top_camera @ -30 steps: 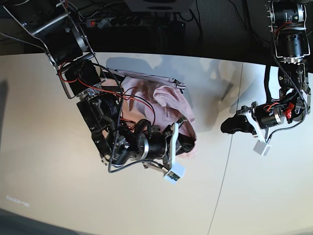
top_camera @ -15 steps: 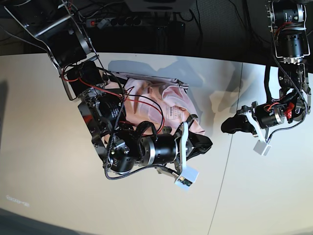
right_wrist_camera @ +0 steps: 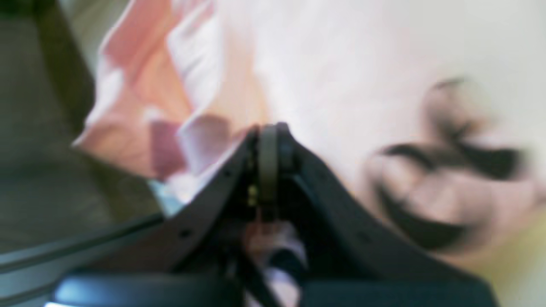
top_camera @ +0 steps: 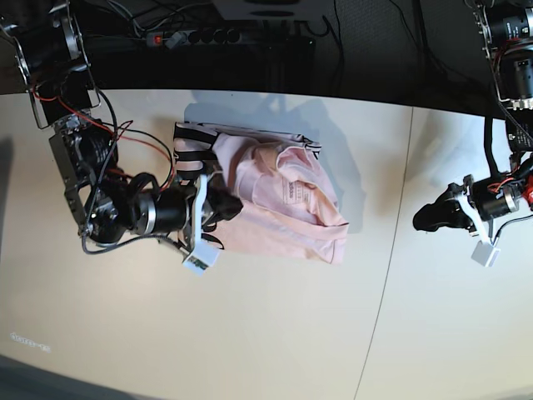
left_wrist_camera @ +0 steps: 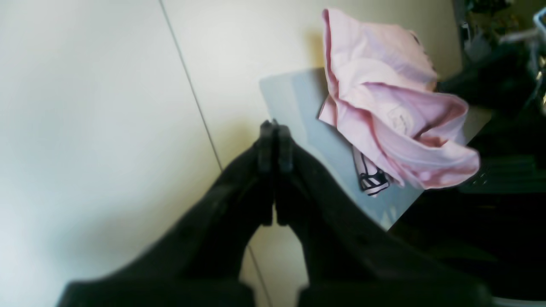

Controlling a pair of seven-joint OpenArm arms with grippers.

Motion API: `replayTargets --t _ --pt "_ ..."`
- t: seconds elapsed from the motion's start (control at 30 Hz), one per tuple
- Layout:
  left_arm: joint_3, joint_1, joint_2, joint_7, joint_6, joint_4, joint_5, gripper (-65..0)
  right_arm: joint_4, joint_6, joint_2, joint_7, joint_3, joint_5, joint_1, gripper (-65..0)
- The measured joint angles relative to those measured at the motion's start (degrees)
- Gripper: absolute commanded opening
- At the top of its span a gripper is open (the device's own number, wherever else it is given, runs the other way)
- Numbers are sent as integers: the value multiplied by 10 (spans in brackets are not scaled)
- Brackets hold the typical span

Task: Fold the T-shirt properly
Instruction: 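Push the bundle's sides inward with both grippers to square it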

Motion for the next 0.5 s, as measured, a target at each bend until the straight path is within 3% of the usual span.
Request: replayTargets --t 0.17,0.5 --pt "-1 0 0 0 0 0 -2 -644 24 0 -33 2 0 -1 -50 -650" --pt "-2 -2 -7 0 0 0 -6 -644 28 0 -144 0 -31 9 -106 -650"
